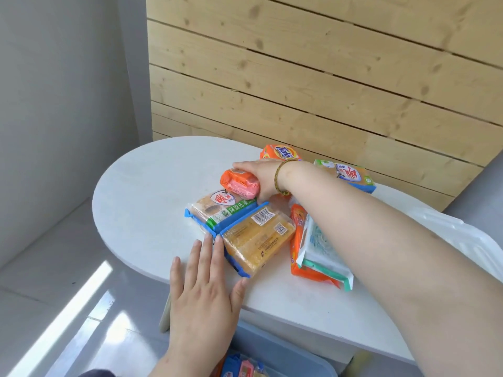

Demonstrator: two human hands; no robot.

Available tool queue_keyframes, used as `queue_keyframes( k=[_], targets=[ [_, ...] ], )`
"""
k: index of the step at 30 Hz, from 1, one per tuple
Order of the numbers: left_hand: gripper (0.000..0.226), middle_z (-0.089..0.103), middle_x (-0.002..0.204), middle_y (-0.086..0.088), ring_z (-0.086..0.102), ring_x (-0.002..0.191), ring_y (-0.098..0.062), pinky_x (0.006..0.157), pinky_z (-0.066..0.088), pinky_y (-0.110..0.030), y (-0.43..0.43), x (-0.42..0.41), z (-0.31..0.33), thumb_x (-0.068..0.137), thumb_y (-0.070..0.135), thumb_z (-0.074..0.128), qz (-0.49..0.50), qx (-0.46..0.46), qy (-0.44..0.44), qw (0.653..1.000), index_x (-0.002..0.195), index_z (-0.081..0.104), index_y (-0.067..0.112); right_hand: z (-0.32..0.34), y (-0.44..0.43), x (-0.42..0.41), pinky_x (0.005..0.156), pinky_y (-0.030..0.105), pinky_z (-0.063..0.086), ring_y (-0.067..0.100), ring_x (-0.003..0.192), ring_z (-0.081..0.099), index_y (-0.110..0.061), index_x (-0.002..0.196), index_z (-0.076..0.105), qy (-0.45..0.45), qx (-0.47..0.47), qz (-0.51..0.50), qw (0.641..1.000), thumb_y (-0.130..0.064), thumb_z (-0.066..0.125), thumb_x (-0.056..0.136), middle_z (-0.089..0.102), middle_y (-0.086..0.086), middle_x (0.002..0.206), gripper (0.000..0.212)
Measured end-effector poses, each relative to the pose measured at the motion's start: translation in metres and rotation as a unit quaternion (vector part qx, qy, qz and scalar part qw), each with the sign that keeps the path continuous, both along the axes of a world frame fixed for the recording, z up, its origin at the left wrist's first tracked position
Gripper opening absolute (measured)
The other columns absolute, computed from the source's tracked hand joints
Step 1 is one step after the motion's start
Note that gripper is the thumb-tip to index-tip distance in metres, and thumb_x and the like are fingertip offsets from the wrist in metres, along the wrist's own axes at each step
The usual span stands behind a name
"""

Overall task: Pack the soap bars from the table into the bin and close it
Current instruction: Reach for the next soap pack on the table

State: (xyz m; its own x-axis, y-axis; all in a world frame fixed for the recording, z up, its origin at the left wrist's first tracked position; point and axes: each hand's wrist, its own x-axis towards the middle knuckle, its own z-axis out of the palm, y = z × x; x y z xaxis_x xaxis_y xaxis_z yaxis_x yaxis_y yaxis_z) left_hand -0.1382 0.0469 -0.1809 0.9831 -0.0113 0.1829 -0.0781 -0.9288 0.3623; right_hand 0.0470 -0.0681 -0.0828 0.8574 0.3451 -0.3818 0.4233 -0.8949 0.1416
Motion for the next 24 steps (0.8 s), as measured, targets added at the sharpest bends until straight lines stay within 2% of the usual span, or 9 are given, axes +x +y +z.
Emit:
queue_keyframes(
  k=[2,6,9,11,12,15,16,20,24],
  targets=[
    [0.083,0.062,0.119,-0.019,0.059,0.108,-0.039,0.101,0.006,-0.034,0.000,0.000,0.000,0.091,0.051,-0.001,0.001,0.000,0.000,1.000,0.118,0.055,-0.004,0.000,-0.001,-0.001,0.114,0.036,0.025,0.024,0.139,0.024,-0.026,0.145,0.012,-0.033,-0.004,0.025,0.999,-0.026,0.073,0.073,0.023,0.000,0.153,0.095],
    [0.083,0.063,0.119,-0.019,0.059,0.109,-0.038,0.103,0.006,-0.034,-0.001,0.001,0.001,0.091,0.051,-0.001,0.005,0.002,0.003,1.000,0.119,0.055,-0.004,0.002,0.000,-0.001,0.102,0.037,0.036,0.025,0.128,0.037,-0.023,0.139,0.026,-0.044,0.005,0.027,0.999,-0.027,0.074,0.070,0.041,0.004,0.141,0.084],
    [0.083,0.064,0.118,-0.019,0.060,0.108,-0.036,0.099,0.018,-0.040,-0.001,0.000,0.001,0.091,0.051,-0.001,0.005,0.008,0.014,1.000,0.117,0.056,-0.004,0.002,0.003,0.000,0.086,0.034,0.043,0.026,0.109,0.048,-0.023,0.134,0.028,-0.046,-0.013,0.018,0.999,-0.028,0.071,0.068,0.050,0.010,0.127,0.079],
    [0.083,0.064,0.117,-0.019,0.061,0.107,-0.036,0.096,0.020,-0.041,-0.001,-0.001,0.001,0.091,0.051,-0.001,0.007,0.008,0.018,1.000,0.117,0.056,-0.003,0.002,0.003,-0.001,0.075,0.031,0.043,0.025,0.092,0.051,-0.022,0.132,0.029,-0.047,-0.003,0.011,0.999,-0.030,0.070,0.068,0.054,0.010,0.121,0.077],
    [0.083,0.064,0.117,-0.019,0.061,0.107,-0.036,0.096,0.021,-0.041,-0.001,-0.001,0.001,0.091,0.051,-0.001,0.009,0.009,0.017,1.000,0.117,0.056,-0.003,0.000,0.002,-0.002,0.075,0.031,0.042,0.024,0.089,0.051,-0.021,0.131,0.031,-0.055,0.003,0.015,0.998,-0.031,0.069,0.068,0.055,0.008,0.120,0.075],
    [0.083,0.064,0.117,-0.019,0.061,0.107,-0.036,0.095,0.022,-0.042,-0.001,-0.001,0.002,0.091,0.050,-0.001,0.010,0.008,0.020,1.000,0.116,0.057,-0.003,-0.010,0.000,-0.007,0.097,0.039,0.034,0.026,0.104,0.054,-0.016,0.127,0.035,-0.097,0.024,0.030,0.995,-0.034,0.067,0.068,0.053,0.005,0.124,0.070],
    [0.083,0.064,0.117,-0.019,0.062,0.106,-0.036,0.095,0.022,-0.042,0.000,-0.001,0.003,0.091,0.050,-0.001,0.008,0.008,0.022,1.000,0.116,0.057,-0.003,-0.013,0.000,-0.008,0.100,0.040,0.031,0.026,0.107,0.054,-0.015,0.127,0.037,-0.107,0.040,0.026,0.993,-0.035,0.066,0.069,0.053,0.006,0.125,0.068],
    [0.082,0.064,0.117,-0.018,0.062,0.106,-0.035,0.095,0.022,-0.041,0.001,-0.001,0.004,0.091,0.050,-0.001,0.008,0.006,0.021,1.000,0.116,0.057,-0.002,-0.015,-0.001,-0.011,0.083,0.031,0.044,0.029,0.105,0.058,-0.011,0.120,0.050,-0.150,0.144,-0.004,0.978,-0.032,0.062,0.078,0.062,0.012,0.118,0.048],
    [0.083,0.064,0.119,-0.017,0.061,0.108,-0.032,0.103,0.033,-0.045,0.002,-0.004,0.004,0.090,0.051,-0.003,0.013,0.000,0.006,1.000,0.118,0.056,-0.001,-0.005,-0.005,-0.022,0.084,0.033,0.046,0.030,0.105,0.058,-0.009,0.123,0.050,-0.174,0.190,-0.017,0.966,-0.018,0.057,0.081,0.063,0.015,0.117,0.043]
  ],
)
